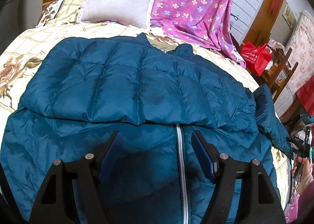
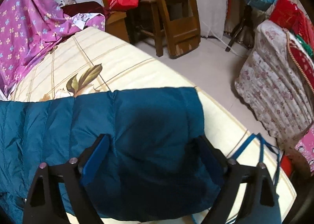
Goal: Fold large clothes
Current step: 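Grasp the sleeve with the right gripper and lift it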
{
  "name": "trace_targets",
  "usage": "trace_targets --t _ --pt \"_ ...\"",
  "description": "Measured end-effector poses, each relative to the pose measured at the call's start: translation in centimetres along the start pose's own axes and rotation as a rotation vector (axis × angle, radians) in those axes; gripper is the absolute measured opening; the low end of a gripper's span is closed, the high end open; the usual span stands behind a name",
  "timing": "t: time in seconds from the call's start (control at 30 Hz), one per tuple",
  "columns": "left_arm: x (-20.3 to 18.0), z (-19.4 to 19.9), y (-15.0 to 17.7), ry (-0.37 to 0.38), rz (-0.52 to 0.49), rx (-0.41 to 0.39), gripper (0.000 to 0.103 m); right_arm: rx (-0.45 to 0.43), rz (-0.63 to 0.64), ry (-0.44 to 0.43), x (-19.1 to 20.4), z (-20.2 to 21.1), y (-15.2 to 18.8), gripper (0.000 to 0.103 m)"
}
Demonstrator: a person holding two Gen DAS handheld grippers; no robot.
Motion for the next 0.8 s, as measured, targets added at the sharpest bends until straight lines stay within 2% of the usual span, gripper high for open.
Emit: trace_targets --t 0.1,0.13,0.17,0.23,0.57,0.8 --pt "0.7 0.2 -0.7 -0.012 0.009 -0.013 0.059 -0.006 0.014 -0.007 0.2 0.4 0.0 0.059" --pt "1.0 0.2 -1.0 -0.015 0.017 -0.016 0.059 -0.006 0.009 -0.036 0.4 0.6 -0.1 0.035" --pt "1.4 0.3 -1.2 -0.019 0.028 -0.019 0.059 -0.007 0.001 -0.073 0.7 1.0 -0.3 0.022" --pt "2.1 0.5 -1.7 -0.026 0.055 -0.024 0.059 -0.023 0.016 -0.090 1.3 1.9 -0.6 0.013" --pt "4.0 1.9 -2.4 -0.043 0.086 -0.052 0.059 -0.146 0.081 -0.225 5.5 9.1 -3.1 0.010" --pt "4.8 2.6 -2.6 -0.043 0.104 -0.063 0.059 -0.235 0.170 -0.339 12.4 15.0 -4.4 0.009"
Point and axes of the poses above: each gripper's, at about its wrist camera, not at the fingertips, and z roughly against the way its jaws point, x to its left, y to its underside, the point moved 4 cm from there along -z, roughly the way its jaws point, and after that the axes turned 9 degrees about -x, right-handed, at the moved point
